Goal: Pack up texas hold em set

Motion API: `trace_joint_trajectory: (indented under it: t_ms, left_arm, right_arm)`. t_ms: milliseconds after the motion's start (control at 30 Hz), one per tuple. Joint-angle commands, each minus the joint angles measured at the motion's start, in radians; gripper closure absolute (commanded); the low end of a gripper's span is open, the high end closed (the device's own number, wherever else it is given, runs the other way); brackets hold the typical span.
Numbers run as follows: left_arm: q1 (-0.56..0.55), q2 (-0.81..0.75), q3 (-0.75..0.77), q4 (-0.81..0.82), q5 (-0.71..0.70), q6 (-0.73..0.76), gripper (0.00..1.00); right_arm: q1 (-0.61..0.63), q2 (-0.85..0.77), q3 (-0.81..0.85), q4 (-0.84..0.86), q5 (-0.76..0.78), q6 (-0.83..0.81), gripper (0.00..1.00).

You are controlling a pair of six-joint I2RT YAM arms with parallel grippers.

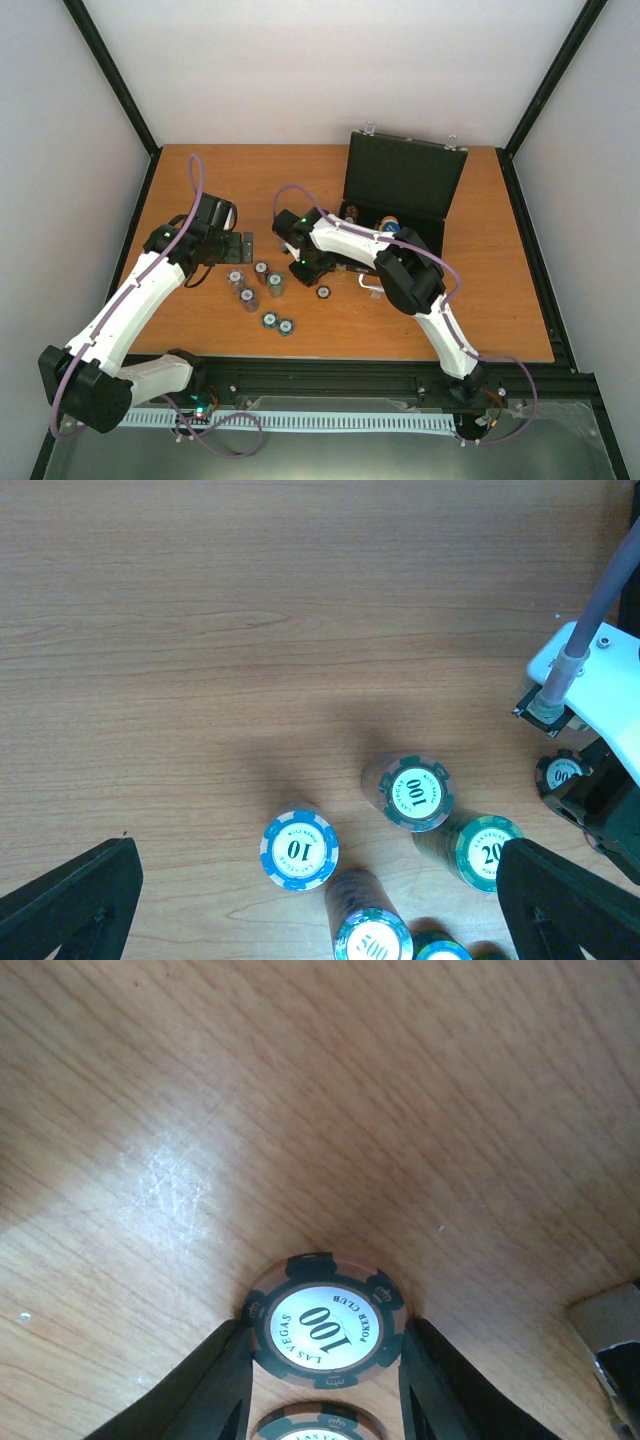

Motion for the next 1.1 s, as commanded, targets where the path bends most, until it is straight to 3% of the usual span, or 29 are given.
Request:
trace_joint_trajectory:
  t_ms: [0, 600, 733, 833, 867, 1067]
  left_arm:
    - [-0.002, -0.004, 0.005, 0.024, -0.003, 0.016, 0.0]
    - [-0.002, -0.004, -0.006, 0.03, 0.008, 0.014, 0.0]
    - [-0.003, -0.002, -0.007, 0.032, 0.012, 0.014, 0.0]
    - [-0.001, 0.003, -0.007, 0.034, 0.011, 0.017, 0.0]
    - [-0.001, 0.003, -0.006, 0.032, 0.01, 0.018, 0.01]
    - [-0.001, 0.006, -0.003, 0.032, 0.003, 0.021, 0.0]
  right_arm:
    - [0.007, -0.033, 0.009, -0.025, 0.021, 0.009, 0.6]
    - [0.006, -0.103, -0.025, -0.039, 0.012, 0.038, 0.59]
    - [0.007, -0.112, -0.029, -0.025, 0.023, 0.038, 0.44]
    - [0.007, -0.111, -0.027, -0.012, 0.03, 0.034, 0.14]
    - [0.007, -0.107, -0.022, -0.011, 0.03, 0.03, 0.09]
    - [0.005, -0.103, -0.022, -0.011, 0.024, 0.056, 0.03]
